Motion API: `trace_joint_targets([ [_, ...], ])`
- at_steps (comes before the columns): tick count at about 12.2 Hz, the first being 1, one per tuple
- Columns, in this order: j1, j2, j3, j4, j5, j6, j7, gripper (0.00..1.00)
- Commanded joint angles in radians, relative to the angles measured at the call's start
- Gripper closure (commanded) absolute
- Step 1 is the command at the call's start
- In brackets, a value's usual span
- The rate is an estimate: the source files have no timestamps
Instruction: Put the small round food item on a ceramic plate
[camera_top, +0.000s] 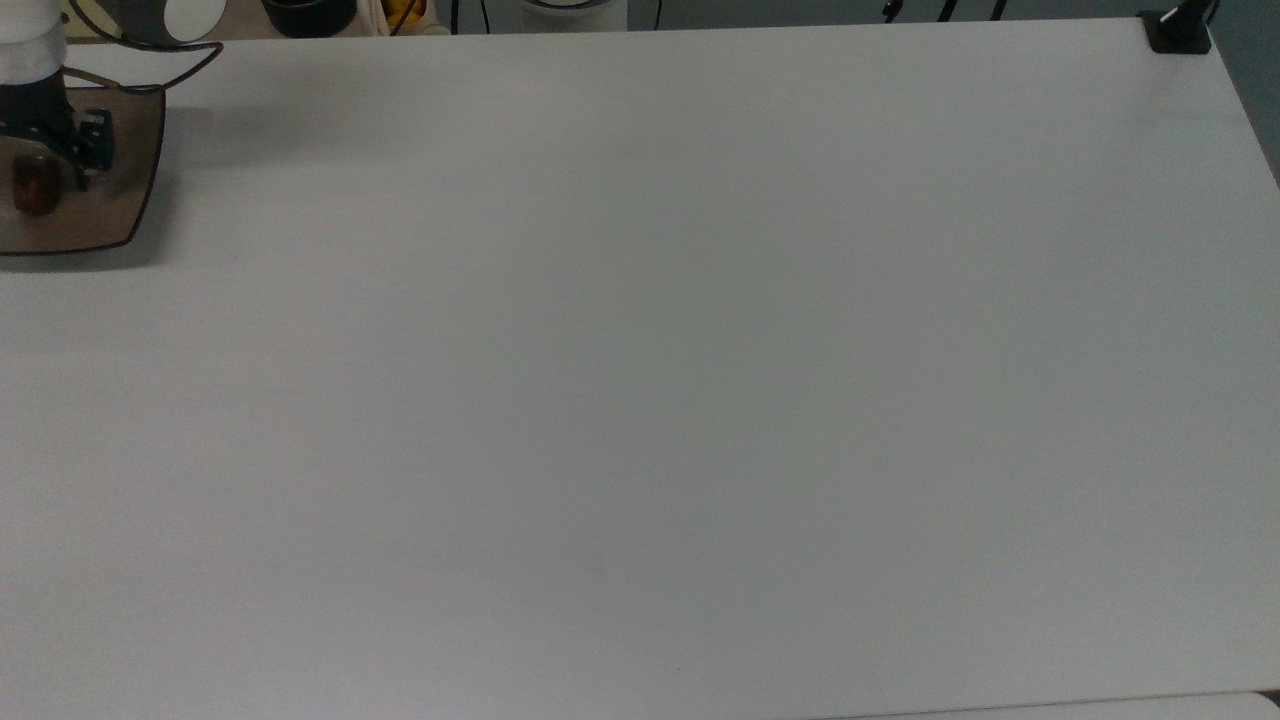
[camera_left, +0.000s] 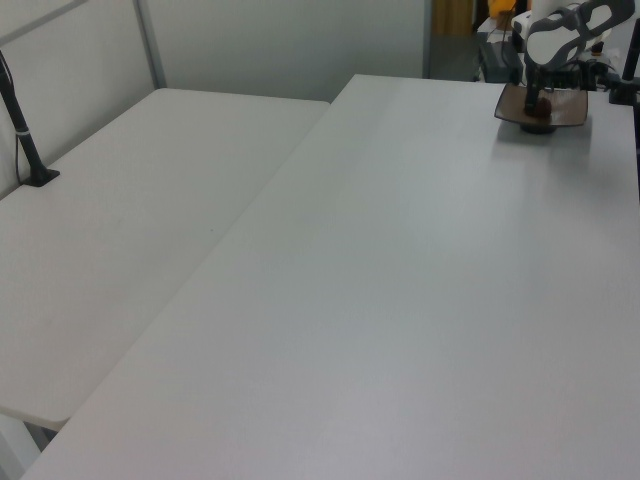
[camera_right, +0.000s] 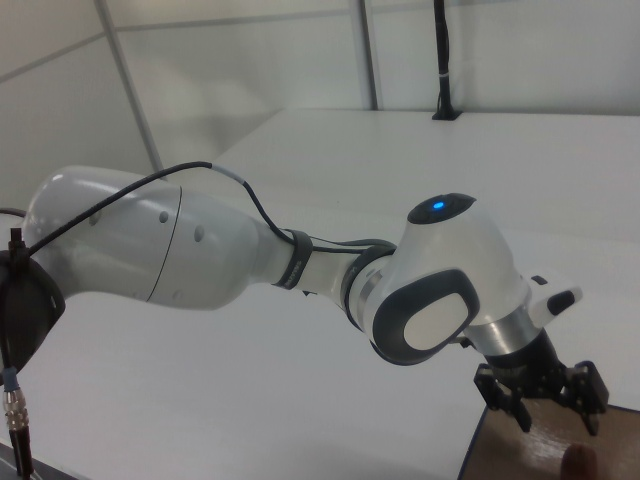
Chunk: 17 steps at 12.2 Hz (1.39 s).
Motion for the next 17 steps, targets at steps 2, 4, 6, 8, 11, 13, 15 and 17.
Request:
trace_joint_targets([
  [2, -0.001, -0.016, -0.004, 0.016, 0.021, -0.002, -0.023, 0.00],
  [4, 0.004, -0.076, -0.001, 0.016, 0.033, -0.090, -0.020, 0.00],
  [6, 0.018, -0.171, 0.023, 0.013, 0.076, -0.236, -0.006, 0.00],
  [8, 0.019, -0.258, 0.064, 0.014, 0.081, -0.400, 0.035, 0.00],
  [11, 0.019, -0.337, 0.158, 0.011, 0.084, -0.537, 0.190, 0.00],
  [13, 0.022, -0.363, 0.227, 0.011, 0.084, -0.598, 0.311, 0.00],
  [15, 0.068, -0.375, 0.259, 0.017, 0.096, -0.609, 0.422, 0.00],
  [17, 0.088, -0.375, 0.314, 0.031, 0.107, -0.641, 0.482, 0.00],
])
